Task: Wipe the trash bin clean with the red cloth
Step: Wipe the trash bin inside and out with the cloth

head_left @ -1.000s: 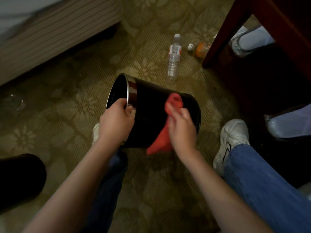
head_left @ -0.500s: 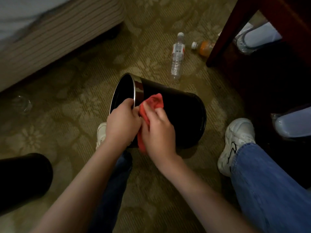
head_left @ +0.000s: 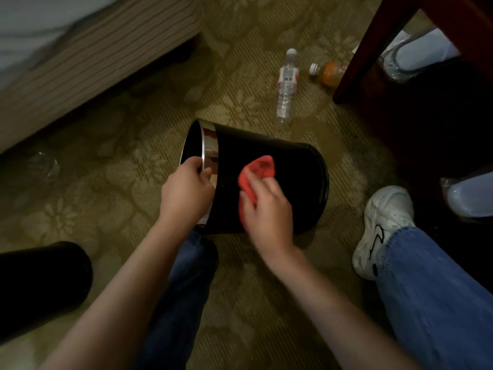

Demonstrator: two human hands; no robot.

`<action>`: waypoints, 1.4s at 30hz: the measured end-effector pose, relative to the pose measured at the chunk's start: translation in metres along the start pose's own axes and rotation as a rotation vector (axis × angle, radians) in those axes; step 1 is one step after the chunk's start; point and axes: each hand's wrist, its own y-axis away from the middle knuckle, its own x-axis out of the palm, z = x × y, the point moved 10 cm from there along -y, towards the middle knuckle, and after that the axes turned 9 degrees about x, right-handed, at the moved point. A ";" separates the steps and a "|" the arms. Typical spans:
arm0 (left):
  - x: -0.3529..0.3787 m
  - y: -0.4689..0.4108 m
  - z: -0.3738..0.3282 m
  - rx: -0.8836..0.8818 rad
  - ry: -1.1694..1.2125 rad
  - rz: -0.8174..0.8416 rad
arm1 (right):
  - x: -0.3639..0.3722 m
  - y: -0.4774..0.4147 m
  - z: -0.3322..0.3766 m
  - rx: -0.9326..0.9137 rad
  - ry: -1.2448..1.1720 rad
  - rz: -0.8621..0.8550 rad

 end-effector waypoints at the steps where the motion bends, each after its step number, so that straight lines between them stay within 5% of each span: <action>1: 0.002 0.000 -0.003 0.009 0.000 -0.002 | 0.005 0.006 0.014 -0.039 -0.016 0.016; 16: 0.007 0.003 -0.025 0.054 0.057 -0.008 | -0.030 -0.037 -0.011 0.155 -0.076 -0.073; 24: 0.004 0.001 -0.023 0.056 0.042 -0.046 | -0.003 0.007 0.023 -0.022 -0.085 0.036; 34: 0.006 -0.002 -0.024 0.028 0.054 -0.014 | -0.024 -0.032 0.006 0.134 -0.214 0.002; 42: 0.003 0.001 -0.025 0.029 0.056 -0.023 | -0.002 0.010 0.022 0.072 -0.237 0.090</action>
